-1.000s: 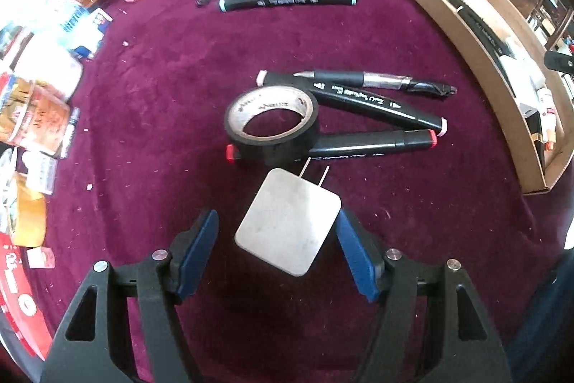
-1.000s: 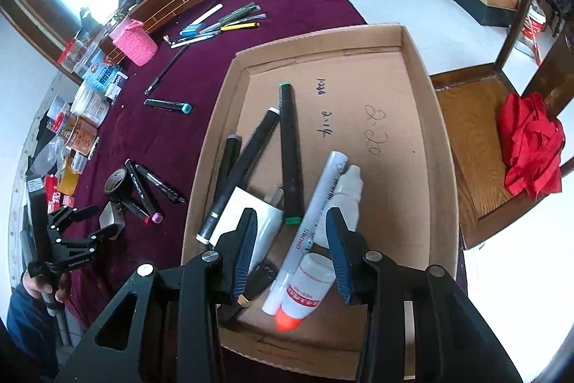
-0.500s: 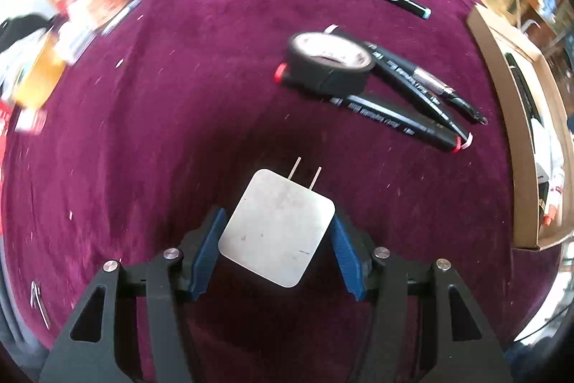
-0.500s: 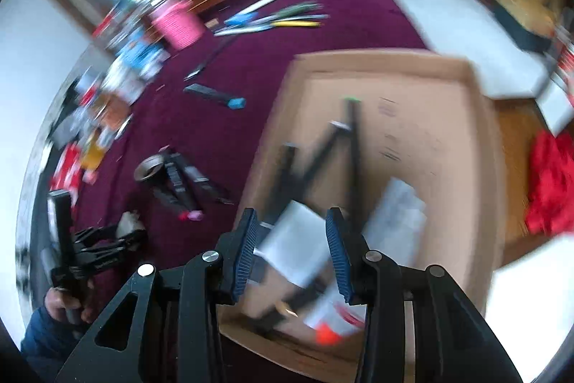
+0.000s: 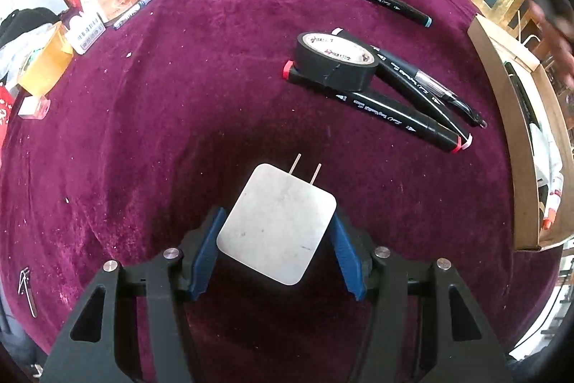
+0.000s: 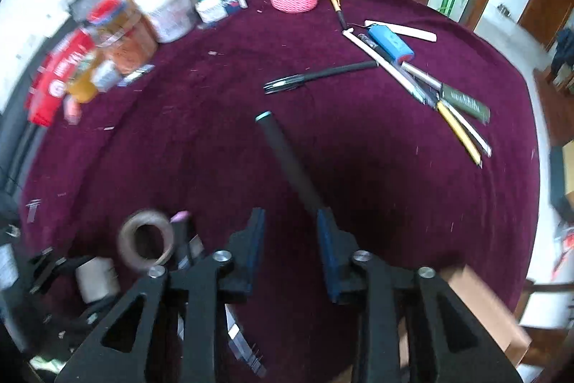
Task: Organize rigid objects
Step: 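Grasp the teal-capped black marker on the cloth with the right gripper, then carry the marker into the box and open the right gripper while the left carries the charger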
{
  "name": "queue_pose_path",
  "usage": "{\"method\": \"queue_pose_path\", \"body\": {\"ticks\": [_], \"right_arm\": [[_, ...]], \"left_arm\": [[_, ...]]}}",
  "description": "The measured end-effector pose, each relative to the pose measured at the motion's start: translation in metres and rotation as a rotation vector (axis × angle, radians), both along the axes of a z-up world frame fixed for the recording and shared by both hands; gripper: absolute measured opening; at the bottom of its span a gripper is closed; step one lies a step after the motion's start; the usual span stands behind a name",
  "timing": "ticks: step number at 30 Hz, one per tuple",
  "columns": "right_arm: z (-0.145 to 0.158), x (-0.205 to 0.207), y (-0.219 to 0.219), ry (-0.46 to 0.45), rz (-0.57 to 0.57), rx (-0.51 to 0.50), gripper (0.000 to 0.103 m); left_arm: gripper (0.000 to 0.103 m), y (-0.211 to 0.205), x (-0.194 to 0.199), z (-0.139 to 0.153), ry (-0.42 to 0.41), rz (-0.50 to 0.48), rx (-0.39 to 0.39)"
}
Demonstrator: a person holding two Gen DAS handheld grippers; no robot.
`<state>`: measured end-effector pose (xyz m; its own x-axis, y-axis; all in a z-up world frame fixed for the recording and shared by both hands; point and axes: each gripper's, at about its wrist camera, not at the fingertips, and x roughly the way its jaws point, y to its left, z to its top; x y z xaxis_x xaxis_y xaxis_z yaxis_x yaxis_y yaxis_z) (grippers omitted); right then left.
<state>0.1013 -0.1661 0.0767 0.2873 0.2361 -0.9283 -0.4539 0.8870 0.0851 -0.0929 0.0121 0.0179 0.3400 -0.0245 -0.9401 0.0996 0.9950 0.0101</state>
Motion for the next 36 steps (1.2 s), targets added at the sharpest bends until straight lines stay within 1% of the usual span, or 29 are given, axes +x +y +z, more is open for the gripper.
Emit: {"method": "queue_pose_path", "body": {"ticks": [2, 3, 5, 7, 9, 13, 15, 17, 18, 21, 25, 26, 28, 31, 33, 35, 36], "right_arm": [[-0.012, 0.015, 0.006, 0.036, 0.014, -0.006, 0.024], [-0.017, 0.022, 0.008, 0.040, 0.014, -0.015, 0.022], [-0.030, 0.035, 0.013, 0.090, 0.007, -0.018, 0.015], [-0.035, 0.040, 0.017, 0.103, 0.007, -0.014, 0.015], [-0.040, 0.041, 0.022, 0.105, 0.026, -0.038, 0.015], [-0.041, 0.042, 0.029, 0.106, 0.029, -0.047, 0.015], [-0.040, 0.043, 0.030, 0.108, 0.032, -0.041, 0.015], [-0.042, 0.040, 0.029, 0.131, 0.042, -0.025, 0.015], [-0.045, 0.040, 0.029, 0.133, 0.040, -0.037, 0.015], [-0.047, 0.038, 0.027, 0.123, 0.024, -0.025, 0.014], [-0.046, 0.027, 0.022, 0.121, -0.031, -0.027, 0.013], [-0.045, 0.023, 0.020, 0.122, -0.043, -0.018, 0.012], [-0.042, 0.010, 0.013, 0.131, -0.080, 0.036, 0.012], [-0.032, -0.016, -0.002, 0.139, -0.151, 0.132, 0.012], [-0.022, -0.037, -0.015, 0.147, -0.191, 0.216, 0.012], [-0.015, -0.055, -0.025, 0.156, -0.211, 0.271, 0.013], [-0.011, -0.067, -0.030, 0.163, -0.218, 0.314, 0.013]], "left_arm": [[0.058, -0.001, -0.005, 0.002, -0.006, -0.003, -0.001], [0.058, -0.001, -0.006, 0.002, -0.006, -0.006, -0.001], [0.058, 0.000, -0.006, 0.002, -0.003, -0.011, -0.004], [0.058, 0.000, -0.007, 0.002, -0.003, -0.017, -0.004], [0.058, 0.000, -0.005, 0.002, -0.001, -0.017, -0.006], [0.059, 0.001, -0.002, 0.001, 0.006, -0.025, -0.008], [0.059, 0.002, -0.001, 0.001, 0.006, -0.027, -0.007], [0.059, 0.002, 0.001, 0.000, 0.009, -0.027, -0.007], [0.060, 0.002, 0.000, 0.000, 0.010, -0.027, -0.006], [0.060, 0.002, 0.001, 0.000, 0.010, -0.022, -0.008], [0.061, 0.002, 0.003, 0.000, 0.013, -0.022, -0.008], [0.061, 0.003, 0.004, 0.000, 0.014, -0.022, -0.008], [0.061, 0.002, 0.004, 0.000, 0.007, -0.027, -0.005], [0.060, 0.002, -0.001, -0.001, -0.014, -0.024, -0.007], [0.056, 0.001, -0.003, 0.000, -0.026, -0.023, -0.008], [0.056, 0.000, -0.003, 0.000, -0.028, -0.018, -0.004], [0.056, 0.000, -0.003, 0.001, -0.026, -0.015, -0.009]]}}
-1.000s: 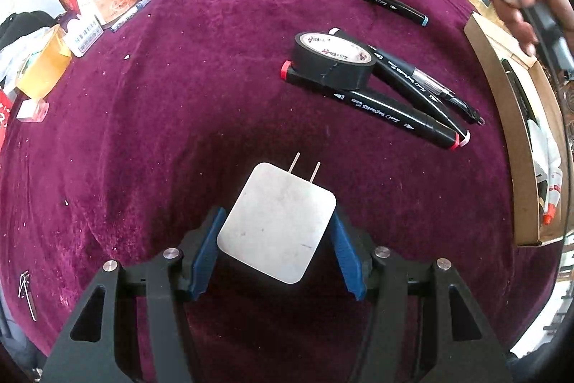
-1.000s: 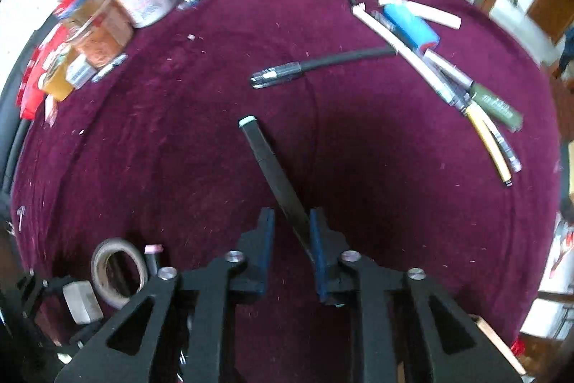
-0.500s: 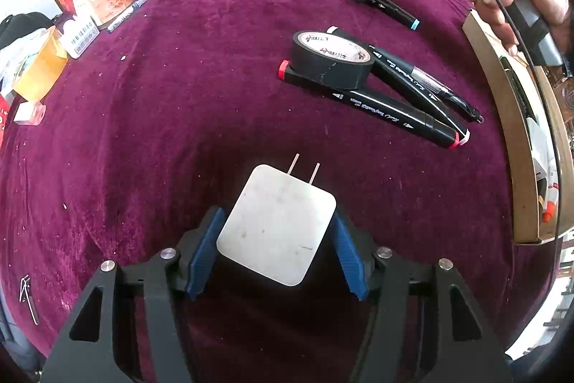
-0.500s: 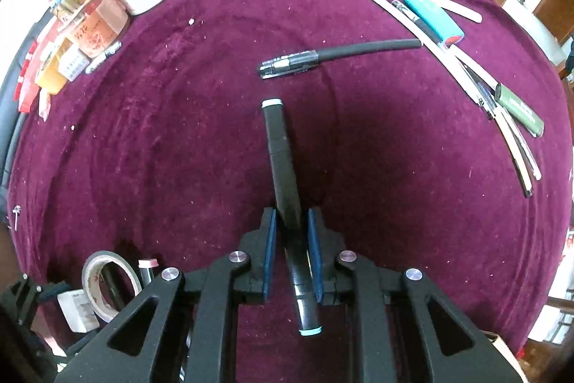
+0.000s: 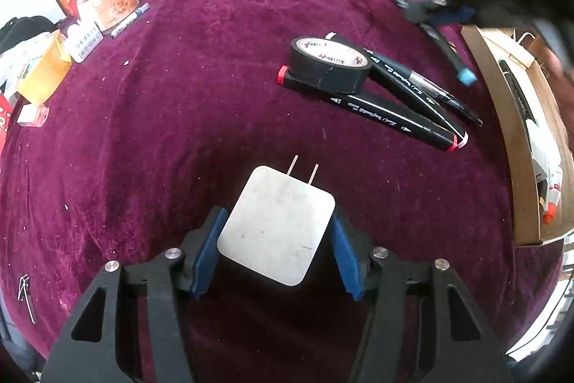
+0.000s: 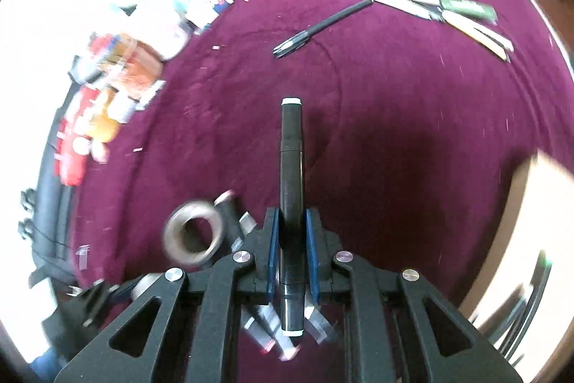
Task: Organize rigid objects
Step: 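Carry the marker into the box and open the right gripper while the left carries the charger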
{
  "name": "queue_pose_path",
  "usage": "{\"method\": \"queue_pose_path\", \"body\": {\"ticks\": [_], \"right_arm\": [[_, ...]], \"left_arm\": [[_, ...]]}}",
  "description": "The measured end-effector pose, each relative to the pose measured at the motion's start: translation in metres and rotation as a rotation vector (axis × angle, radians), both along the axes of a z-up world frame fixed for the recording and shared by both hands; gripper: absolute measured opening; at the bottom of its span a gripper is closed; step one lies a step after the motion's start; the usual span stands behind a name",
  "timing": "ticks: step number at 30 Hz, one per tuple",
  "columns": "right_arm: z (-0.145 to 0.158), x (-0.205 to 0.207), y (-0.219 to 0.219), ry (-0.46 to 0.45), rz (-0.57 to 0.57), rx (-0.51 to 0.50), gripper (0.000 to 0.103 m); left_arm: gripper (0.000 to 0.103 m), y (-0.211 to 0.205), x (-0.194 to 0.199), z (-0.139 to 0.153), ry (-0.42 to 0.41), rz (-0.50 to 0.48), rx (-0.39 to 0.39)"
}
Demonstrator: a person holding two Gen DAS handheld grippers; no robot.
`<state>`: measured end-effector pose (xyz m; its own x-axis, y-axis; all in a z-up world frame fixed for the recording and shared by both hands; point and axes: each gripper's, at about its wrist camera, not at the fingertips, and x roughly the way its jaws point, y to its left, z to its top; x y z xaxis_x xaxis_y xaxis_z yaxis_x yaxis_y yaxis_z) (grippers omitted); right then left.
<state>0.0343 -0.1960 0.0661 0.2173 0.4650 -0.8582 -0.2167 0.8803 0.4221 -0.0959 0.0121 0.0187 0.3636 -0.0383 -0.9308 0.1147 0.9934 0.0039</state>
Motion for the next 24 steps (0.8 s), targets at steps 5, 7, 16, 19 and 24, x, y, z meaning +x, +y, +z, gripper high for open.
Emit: {"method": "queue_pose_path", "body": {"ticks": [5, 7, 16, 19, 24], "right_arm": [[0.012, -0.044, -0.020, 0.018, -0.041, 0.106, 0.013], [0.012, -0.059, -0.021, 0.023, -0.052, 0.126, 0.013], [0.010, -0.099, -0.054, 0.026, -0.134, 0.167, 0.013], [0.012, -0.105, -0.076, 0.017, -0.195, 0.169, 0.013], [0.016, -0.116, -0.119, 0.001, -0.305, 0.179, 0.013]], "left_arm": [[0.056, -0.003, -0.001, 0.009, -0.016, -0.006, -0.057], [0.056, -0.007, 0.000, 0.014, -0.028, -0.016, -0.064], [0.056, -0.037, 0.001, 0.042, -0.070, -0.099, -0.089], [0.056, -0.055, 0.003, 0.053, -0.080, -0.144, -0.102], [0.056, -0.093, 0.010, 0.072, -0.097, -0.238, -0.131]]}}
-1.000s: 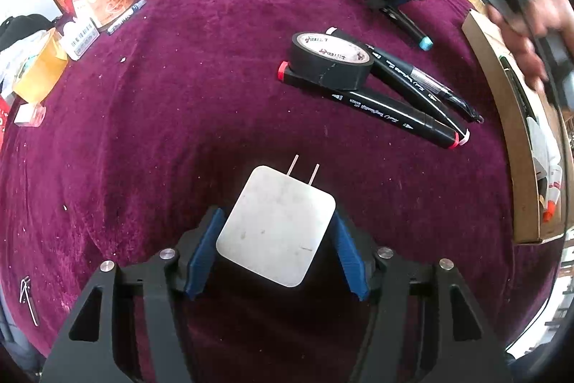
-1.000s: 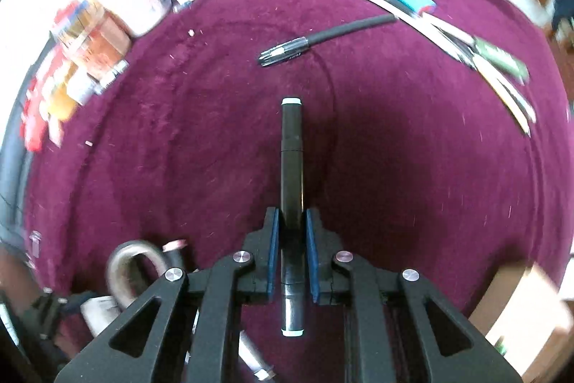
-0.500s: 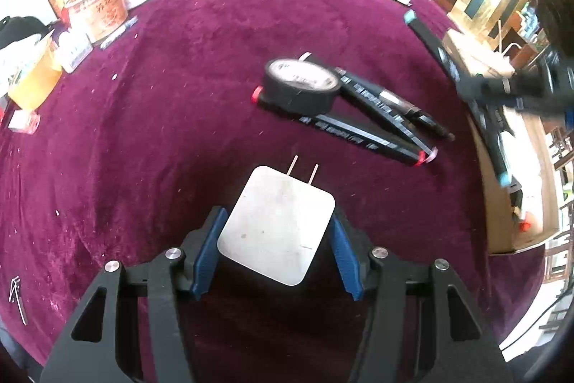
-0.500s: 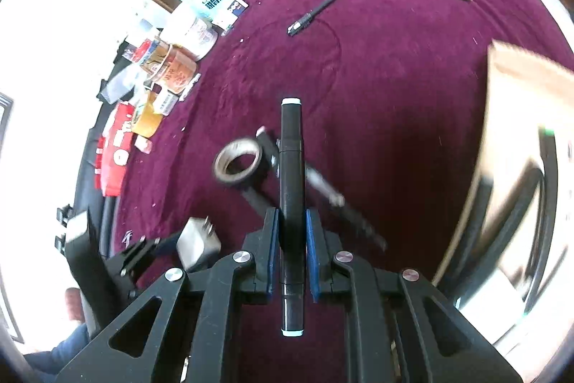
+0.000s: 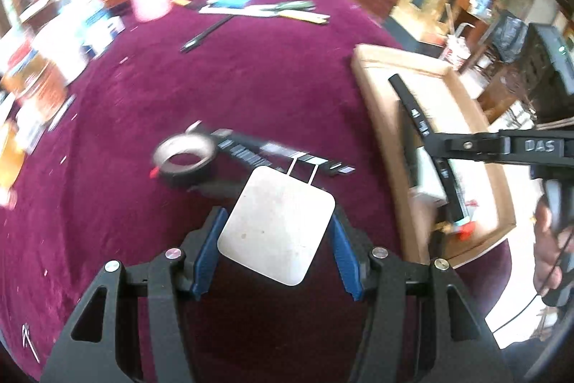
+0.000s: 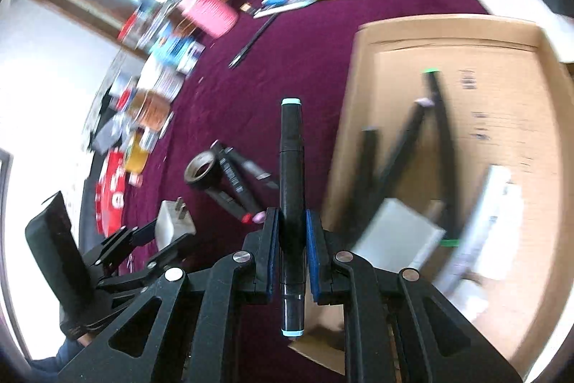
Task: Organize rigid objects
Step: 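Carry the marker into the box and open the right gripper while the left carries the charger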
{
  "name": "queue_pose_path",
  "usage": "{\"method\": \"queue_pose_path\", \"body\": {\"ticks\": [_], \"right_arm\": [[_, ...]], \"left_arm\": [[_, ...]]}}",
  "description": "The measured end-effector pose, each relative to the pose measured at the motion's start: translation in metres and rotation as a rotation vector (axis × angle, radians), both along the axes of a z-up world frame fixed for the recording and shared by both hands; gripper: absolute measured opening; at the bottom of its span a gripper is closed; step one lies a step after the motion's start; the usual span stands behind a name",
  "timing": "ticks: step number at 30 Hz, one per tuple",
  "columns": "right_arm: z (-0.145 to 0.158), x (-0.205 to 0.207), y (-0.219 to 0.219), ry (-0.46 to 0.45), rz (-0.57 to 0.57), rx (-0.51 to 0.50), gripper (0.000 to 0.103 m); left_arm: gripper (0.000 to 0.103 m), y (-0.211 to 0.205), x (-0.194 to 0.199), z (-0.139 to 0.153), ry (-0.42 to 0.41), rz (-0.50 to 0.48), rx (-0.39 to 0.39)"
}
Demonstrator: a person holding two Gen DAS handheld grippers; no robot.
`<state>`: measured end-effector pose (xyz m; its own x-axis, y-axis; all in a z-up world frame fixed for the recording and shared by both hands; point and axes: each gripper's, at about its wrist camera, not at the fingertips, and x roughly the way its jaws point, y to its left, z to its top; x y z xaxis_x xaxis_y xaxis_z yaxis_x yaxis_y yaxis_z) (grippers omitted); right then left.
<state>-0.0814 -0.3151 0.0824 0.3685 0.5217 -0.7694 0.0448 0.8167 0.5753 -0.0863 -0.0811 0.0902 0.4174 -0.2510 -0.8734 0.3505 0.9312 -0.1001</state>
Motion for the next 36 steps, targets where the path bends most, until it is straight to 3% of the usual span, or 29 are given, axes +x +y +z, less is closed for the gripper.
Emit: {"method": "queue_pose_path", "body": {"ticks": [9, 16, 24, 36], "right_arm": [[-0.002, -0.020, -0.078, 0.014, -0.215, -0.042, 0.013], [-0.017, -0.024, -0.100, 0.070, -0.243, -0.123, 0.013], [-0.028, -0.026, -0.105, 0.109, -0.228, -0.193, 0.013], [-0.028, -0.027, -0.105, 0.111, -0.228, -0.238, 0.013]], "left_arm": [[0.056, -0.094, 0.012, 0.016, 0.016, -0.190, -0.058], [0.056, -0.156, 0.012, -0.004, 0.053, -0.285, -0.042], [0.056, -0.181, 0.006, -0.020, 0.081, -0.318, -0.002], [0.056, -0.186, 0.000, -0.031, 0.100, -0.331, 0.021]]}}
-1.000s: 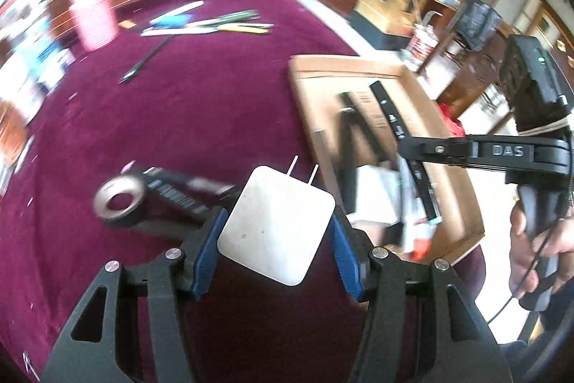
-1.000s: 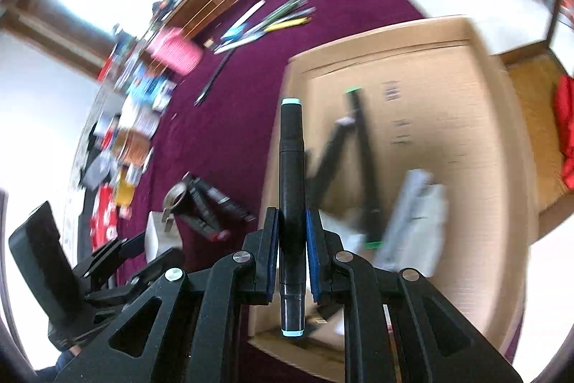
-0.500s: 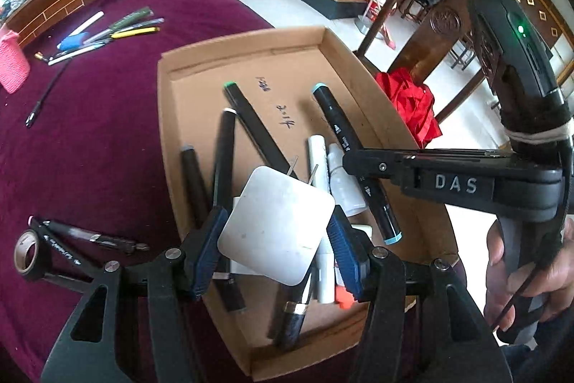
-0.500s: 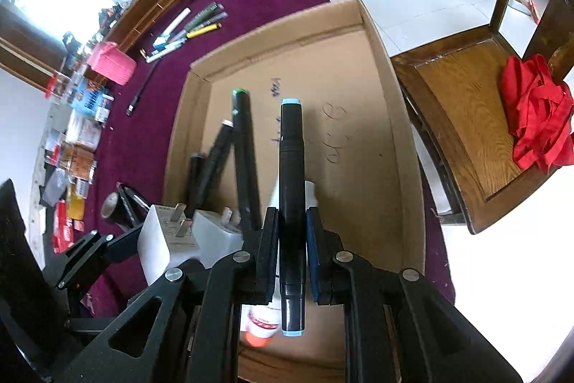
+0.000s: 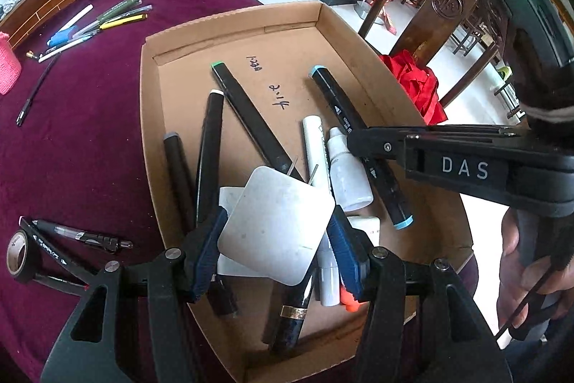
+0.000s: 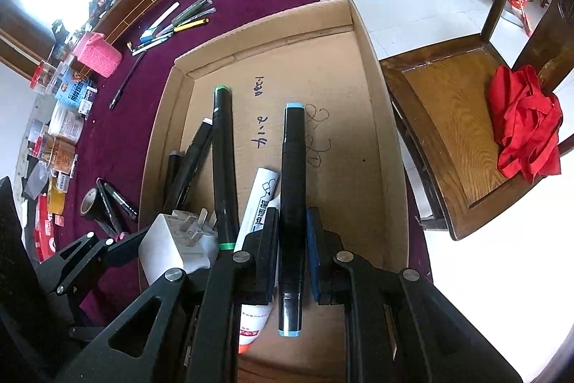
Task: Organize rigid objects
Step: 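Carry the marker into the box and open the right gripper while the left carries the charger, then move both grippers back over the cloth, left still holding the charger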
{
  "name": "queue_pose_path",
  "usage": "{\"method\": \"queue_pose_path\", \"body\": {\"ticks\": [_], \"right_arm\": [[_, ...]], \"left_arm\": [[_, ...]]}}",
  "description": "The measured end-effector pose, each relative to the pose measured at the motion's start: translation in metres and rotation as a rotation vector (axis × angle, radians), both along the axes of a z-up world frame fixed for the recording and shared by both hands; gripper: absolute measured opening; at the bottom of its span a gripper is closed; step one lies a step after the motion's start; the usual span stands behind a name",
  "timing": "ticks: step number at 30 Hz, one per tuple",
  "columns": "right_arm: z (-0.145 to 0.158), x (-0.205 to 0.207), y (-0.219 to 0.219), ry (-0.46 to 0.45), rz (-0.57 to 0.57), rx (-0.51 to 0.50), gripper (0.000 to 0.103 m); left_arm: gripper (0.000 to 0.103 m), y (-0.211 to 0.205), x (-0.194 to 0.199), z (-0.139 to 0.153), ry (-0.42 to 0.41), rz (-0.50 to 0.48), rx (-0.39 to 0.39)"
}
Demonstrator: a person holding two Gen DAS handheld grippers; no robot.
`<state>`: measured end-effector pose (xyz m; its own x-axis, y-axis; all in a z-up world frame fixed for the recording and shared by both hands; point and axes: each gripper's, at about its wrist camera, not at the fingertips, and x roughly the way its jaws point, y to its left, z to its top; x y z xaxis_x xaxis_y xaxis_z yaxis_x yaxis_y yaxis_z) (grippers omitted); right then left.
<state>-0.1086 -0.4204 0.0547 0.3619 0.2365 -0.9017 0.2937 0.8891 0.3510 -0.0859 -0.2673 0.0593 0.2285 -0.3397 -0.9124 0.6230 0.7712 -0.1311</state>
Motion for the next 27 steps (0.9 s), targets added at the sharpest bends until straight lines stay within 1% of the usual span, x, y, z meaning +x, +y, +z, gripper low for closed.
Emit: {"method": "queue_pose_path", "body": {"ticks": [6, 9, 13, 15, 16, 17, 19, 23, 27], "right_arm": [[0.006, -0.003, 0.001, -0.011, -0.002, -0.006, 0.014], [0.014, -0.005, 0.004, -0.032, 0.003, -0.021, 0.014], [0.025, -0.007, 0.015, -0.062, 0.043, -0.065, 0.014], [0.032, -0.008, 0.023, -0.083, 0.062, -0.110, 0.014], [0.035, -0.008, 0.027, -0.091, 0.074, -0.135, 0.017], [0.038, -0.008, 0.030, -0.095, 0.081, -0.158, 0.024], [0.042, -0.009, 0.035, -0.092, 0.080, -0.213, 0.031], [0.048, -0.011, 0.039, -0.106, 0.072, -0.257, 0.031], [0.050, -0.013, 0.037, -0.108, 0.053, -0.252, 0.031]], "left_arm": [[0.056, -0.001, -0.001, 0.000, 0.006, -0.010, 0.000], [0.056, 0.001, -0.001, 0.000, 0.017, -0.006, -0.006], [0.056, 0.003, -0.002, 0.000, 0.018, -0.003, -0.006], [0.056, 0.004, -0.003, 0.000, 0.021, -0.001, -0.008], [0.056, 0.004, -0.004, 0.000, 0.023, 0.000, -0.010], [0.056, 0.005, -0.005, 0.001, 0.022, 0.000, -0.012], [0.056, 0.006, -0.007, 0.002, 0.017, -0.001, -0.014], [0.056, 0.007, -0.010, 0.004, 0.011, -0.005, -0.019], [0.056, 0.006, -0.014, 0.007, -0.002, -0.015, -0.009]]}}
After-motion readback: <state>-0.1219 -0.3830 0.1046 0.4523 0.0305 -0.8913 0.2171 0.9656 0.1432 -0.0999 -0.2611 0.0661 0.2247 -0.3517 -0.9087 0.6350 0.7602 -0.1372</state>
